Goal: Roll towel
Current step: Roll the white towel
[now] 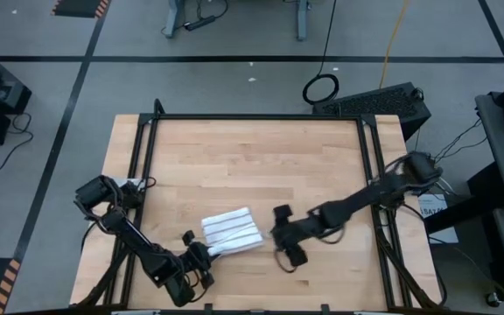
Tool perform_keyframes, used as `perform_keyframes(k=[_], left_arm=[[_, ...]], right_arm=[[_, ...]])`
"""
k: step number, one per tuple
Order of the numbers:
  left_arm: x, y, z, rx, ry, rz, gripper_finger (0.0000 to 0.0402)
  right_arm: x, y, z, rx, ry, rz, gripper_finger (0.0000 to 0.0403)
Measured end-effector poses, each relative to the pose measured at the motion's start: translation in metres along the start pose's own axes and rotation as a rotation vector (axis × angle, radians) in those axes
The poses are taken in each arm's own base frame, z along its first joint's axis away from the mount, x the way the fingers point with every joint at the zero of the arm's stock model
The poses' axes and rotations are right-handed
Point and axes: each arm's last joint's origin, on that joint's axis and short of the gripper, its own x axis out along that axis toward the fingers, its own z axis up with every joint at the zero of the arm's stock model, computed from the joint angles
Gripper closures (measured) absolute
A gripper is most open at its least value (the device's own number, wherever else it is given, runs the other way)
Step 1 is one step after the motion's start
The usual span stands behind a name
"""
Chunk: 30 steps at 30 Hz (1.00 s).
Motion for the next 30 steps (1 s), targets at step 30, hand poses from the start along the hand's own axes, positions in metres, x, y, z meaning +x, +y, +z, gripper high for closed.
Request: perform_keyframes(k=[30], left_arm=[[-0.005, 0.002, -0.022, -0.171, -0.092, -0.122, 0.0315]], right_arm=[[0.055, 0.011, -0.032, -0.046, -0.632, -0.096, 0.0069]])
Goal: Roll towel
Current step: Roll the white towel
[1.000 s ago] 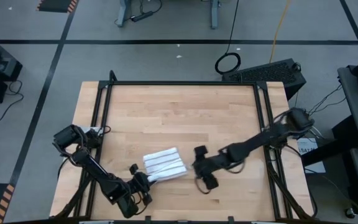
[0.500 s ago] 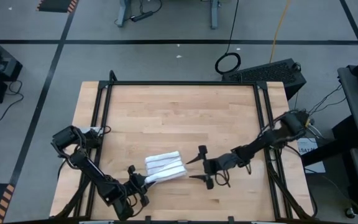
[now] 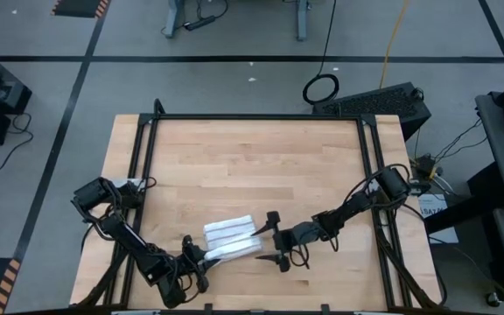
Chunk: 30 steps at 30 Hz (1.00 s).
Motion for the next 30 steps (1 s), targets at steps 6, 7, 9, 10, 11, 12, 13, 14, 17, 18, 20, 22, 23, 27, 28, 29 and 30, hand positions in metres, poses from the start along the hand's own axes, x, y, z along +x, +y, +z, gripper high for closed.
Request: perform_keyframes(k=[6, 7, 9, 10, 11, 12, 13, 14, 17, 18, 20, 22, 23, 27, 28, 29, 30], left_arm=[[0.0, 0.0, -0.001, -0.075, 0.035, -0.008, 0.0315], [0.0, 0.0, -0.001, -0.086, 0.035, -0.007, 0.0315], [0.0, 0.0, -0.001, -0.114, 0.035, -0.006, 0.0315], [0.0, 0.0, -0.002, -0.127, 0.032, -0.006, 0.0315], [-0.001, 0.0, -0.003, -0.142, 0.028, -0.005, 0.0315], [-0.001, 0.0, -0.004, -0.156, 0.024, -0.003, 0.0315], [-0.001, 0.001, -0.006, -0.17, 0.021, -0.001, 0.0315], [0.0, 0.001, -0.008, -0.185, 0.018, 0.0, 0.0315], [-0.002, 0.001, -0.012, -0.217, 0.008, -0.001, 0.0315], [-0.002, 0.001, -0.012, -0.223, 0.006, -0.004, 0.0315], [-0.004, -0.001, -0.013, -0.234, 0.009, -0.016, 0.0315], [-0.005, -0.002, -0.014, -0.259, 0.021, -0.025, 0.0315], [-0.005, -0.002, -0.014, -0.282, 0.026, -0.024, 0.0315], [-0.003, -0.002, -0.013, -0.359, 0.033, -0.02, 0.0315], [-0.003, -0.002, -0.013, -0.369, 0.034, -0.021, 0.0315], [-0.003, -0.002, -0.013, -0.376, 0.037, -0.022, 0.0315], [-0.003, -0.002, -0.013, -0.39, 0.042, -0.021, 0.0315]], right_arm=[[0.013, -0.014, 0.006, 0.144, 0.044, 0.011, 0.0069], [0.016, -0.016, 0.007, 0.163, 0.055, 0.026, 0.0069], [0.021, -0.018, 0.01, 0.181, 0.077, 0.078, 0.0071], [0.022, -0.019, 0.01, 0.189, 0.09, 0.091, 0.0074], [0.024, -0.019, 0.01, 0.193, 0.103, 0.102, 0.0077], [0.024, -0.02, 0.01, 0.194, 0.114, 0.111, 0.0081], [0.024, -0.02, 0.01, 0.194, 0.119, 0.114, 0.0086], [0.024, -0.02, 0.009, 0.193, 0.125, 0.113, 0.0091], [0.024, -0.021, 0.008, 0.185, 0.14, 0.079, 0.0108], [0.024, -0.021, 0.007, 0.182, 0.145, 0.057, 0.0113], [0.025, -0.022, 0.004, 0.17, 0.154, 0.048, 0.012], [0.026, -0.023, 0.001, 0.164, 0.167, 0.051, 0.0126], [0.026, -0.023, 0.001, 0.169, 0.161, 0.05, 0.0128], [0.028, -0.031, -0.002, 0.248, 0.161, 0.056, 0.0149], [0.028, -0.033, -0.002, 0.267, 0.161, 0.074, 0.0158], [0.029, -0.035, -0.003, 0.285, 0.164, 0.094, 0.0168], [0.029, -0.037, -0.003, 0.3, 0.17, 0.108, 0.0181]])
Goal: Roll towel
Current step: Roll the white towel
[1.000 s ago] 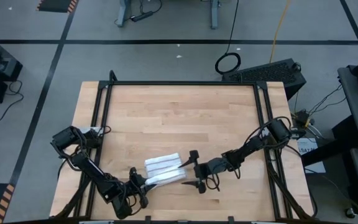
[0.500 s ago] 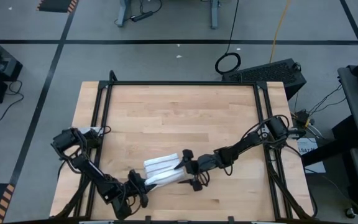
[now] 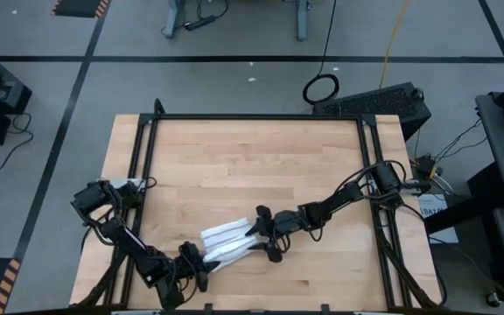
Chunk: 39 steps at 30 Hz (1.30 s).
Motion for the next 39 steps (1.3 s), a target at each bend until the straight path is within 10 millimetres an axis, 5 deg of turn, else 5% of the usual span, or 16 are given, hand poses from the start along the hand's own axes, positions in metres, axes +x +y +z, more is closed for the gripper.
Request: perform_keyframes(k=[14, 27, 39], left_arm=[[0.009, 0.0, 0.006, 0.062, 0.035, 0.032, 0.031], [-0.01, 0.0, 0.022, 0.141, 0.02, 0.063, 0.0154], [-0.058, -0.006, 0.059, 0.346, 0.055, 0.055, 0.0139]], right_arm=[[-0.001, -0.007, -0.002, 0.109, 0.046, 0.07, 0.0388], [-0.001, -0.008, -0.005, 0.227, 0.085, 0.053, 0.0386], [-0.001, -0.012, -0.005, 0.301, 0.092, 0.034, 0.0385]])
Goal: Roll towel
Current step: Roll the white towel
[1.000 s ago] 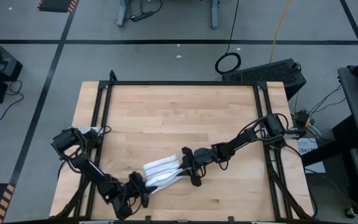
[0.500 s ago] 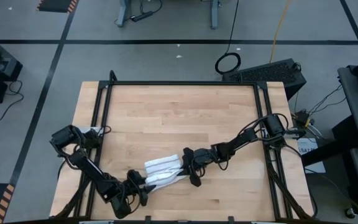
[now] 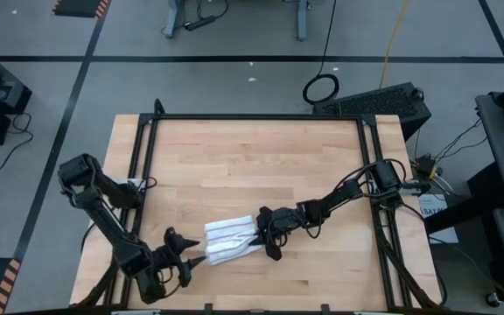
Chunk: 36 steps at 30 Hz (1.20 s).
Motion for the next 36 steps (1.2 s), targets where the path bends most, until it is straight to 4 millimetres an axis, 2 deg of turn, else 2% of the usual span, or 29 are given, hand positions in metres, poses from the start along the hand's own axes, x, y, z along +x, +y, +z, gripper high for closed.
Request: perform_keyframes(k=[4, 10, 17, 21, 30, 36], left_arm=[[-0.003, -0.009, 0.006, 0.118, -0.228, -0.023, 0.0139], [0.025, -0.028, 0.001, 0.362, -0.292, -0.016, 0.0139], [0.057, -0.027, -0.015, 0.472, -0.204, -0.009, 0.0139], [0.066, -0.022, -0.024, 0.536, -0.188, 0.025, 0.0139], [0.075, -0.017, -0.019, 0.655, -0.165, 0.076, 0.0139], [0.08, -0.015, -0.014, 0.66, -0.154, 0.098, 0.0139]], right_arm=[[0.0, -0.002, 0.001, 0.026, -0.003, -0.005, 0.0385], [-0.001, -0.008, 0.004, 0.08, -0.012, -0.018, 0.0385], [-0.002, -0.012, 0.006, 0.128, -0.018, -0.025, 0.0385], [-0.002, -0.012, 0.006, 0.142, -0.017, -0.025, 0.0385], [-0.002, -0.012, 0.005, 0.165, -0.014, -0.027, 0.0385], [-0.002, -0.012, 0.005, 0.176, -0.008, -0.027, 0.0385]])
